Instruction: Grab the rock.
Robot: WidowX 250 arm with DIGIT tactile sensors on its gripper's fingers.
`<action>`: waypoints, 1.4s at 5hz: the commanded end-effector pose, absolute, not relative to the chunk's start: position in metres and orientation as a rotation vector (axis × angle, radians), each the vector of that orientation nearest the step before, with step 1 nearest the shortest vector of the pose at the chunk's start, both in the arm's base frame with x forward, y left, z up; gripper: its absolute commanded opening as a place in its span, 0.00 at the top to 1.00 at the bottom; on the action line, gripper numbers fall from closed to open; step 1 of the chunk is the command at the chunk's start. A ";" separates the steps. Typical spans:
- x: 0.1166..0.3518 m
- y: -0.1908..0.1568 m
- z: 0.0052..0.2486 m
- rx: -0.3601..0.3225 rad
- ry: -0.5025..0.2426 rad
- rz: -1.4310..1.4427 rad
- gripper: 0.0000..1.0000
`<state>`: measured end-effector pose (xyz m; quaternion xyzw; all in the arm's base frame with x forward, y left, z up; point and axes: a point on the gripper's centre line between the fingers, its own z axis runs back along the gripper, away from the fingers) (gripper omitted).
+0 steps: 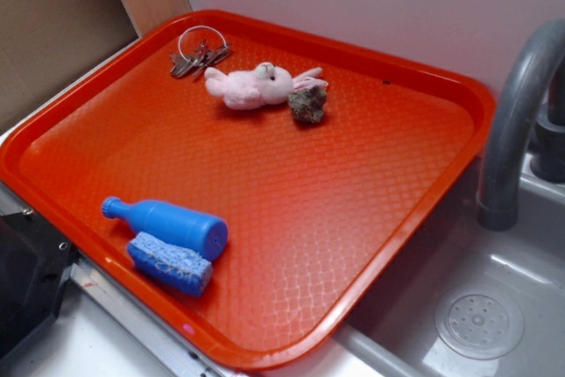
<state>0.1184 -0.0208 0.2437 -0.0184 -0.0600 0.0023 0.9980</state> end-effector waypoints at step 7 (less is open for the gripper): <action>0.285 -0.064 0.098 -0.070 -0.255 0.661 0.00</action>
